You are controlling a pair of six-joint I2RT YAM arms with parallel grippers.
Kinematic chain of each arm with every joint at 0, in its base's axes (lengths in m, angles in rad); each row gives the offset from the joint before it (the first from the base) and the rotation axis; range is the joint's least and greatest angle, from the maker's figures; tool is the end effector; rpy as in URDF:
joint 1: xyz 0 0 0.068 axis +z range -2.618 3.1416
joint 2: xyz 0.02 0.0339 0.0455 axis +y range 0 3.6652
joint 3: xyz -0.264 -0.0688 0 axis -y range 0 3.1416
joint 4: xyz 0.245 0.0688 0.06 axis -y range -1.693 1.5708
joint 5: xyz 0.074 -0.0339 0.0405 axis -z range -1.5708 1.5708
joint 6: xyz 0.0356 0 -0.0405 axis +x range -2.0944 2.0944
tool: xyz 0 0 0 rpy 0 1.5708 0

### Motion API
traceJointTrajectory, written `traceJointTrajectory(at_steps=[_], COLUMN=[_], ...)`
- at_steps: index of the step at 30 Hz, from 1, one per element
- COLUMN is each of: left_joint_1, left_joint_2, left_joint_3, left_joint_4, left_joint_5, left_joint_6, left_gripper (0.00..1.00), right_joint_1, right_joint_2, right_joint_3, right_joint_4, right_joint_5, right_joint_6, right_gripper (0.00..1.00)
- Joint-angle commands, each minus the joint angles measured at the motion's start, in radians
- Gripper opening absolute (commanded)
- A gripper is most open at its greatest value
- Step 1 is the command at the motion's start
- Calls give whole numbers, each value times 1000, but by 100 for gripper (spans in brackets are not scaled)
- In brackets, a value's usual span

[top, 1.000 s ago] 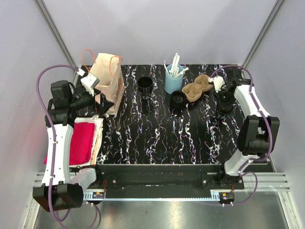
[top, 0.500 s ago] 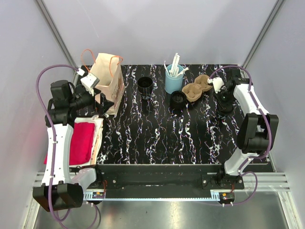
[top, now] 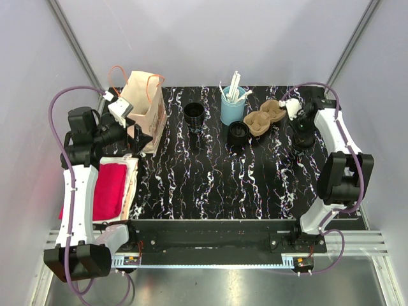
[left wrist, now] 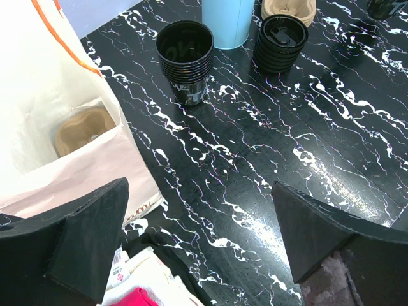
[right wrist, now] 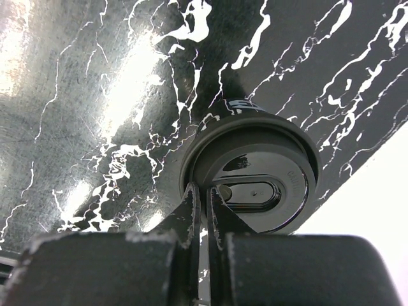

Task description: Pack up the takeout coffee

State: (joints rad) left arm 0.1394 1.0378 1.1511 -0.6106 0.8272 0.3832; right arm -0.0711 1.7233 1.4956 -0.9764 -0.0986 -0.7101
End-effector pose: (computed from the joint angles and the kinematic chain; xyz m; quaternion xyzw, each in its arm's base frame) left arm 0.2103 0.0031 0.3814 0.2997 0.7561 -0.2127 0.5416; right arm 0.3509 -0.0215 0.2754 -0.3170 0.9295 -0.0245 0.1868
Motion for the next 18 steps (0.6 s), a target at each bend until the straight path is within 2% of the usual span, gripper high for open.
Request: traceJointTrajectory(at_steps=[1,4,8,12,18], left_joint_1=[5,3,-3,-20,-122], left_joint_2=[2,19,70,137,264], left_joint_3=[22,87,255,369,435], left_joint_4=[45,38,-8,-12,-14], left_joint_5=[10,-37,-121,-151,-267], left_joint_6=[-10,0,55,65,100], left_gripper=[99,99,99,99,99], right_joint_1=[-6,-6,-4,-3,14], right_joint_2=[-70,-119,-211,-272,-307], right_joint_3=[77,119,156,187,287], right_joint_4=[-51,-85,-99,-103,-131], right_joint_5=[-44,-85,-160,-259,-389], right_joint_6=[14,26,57,106,153], right_gripper=[0,0,0,0,0])
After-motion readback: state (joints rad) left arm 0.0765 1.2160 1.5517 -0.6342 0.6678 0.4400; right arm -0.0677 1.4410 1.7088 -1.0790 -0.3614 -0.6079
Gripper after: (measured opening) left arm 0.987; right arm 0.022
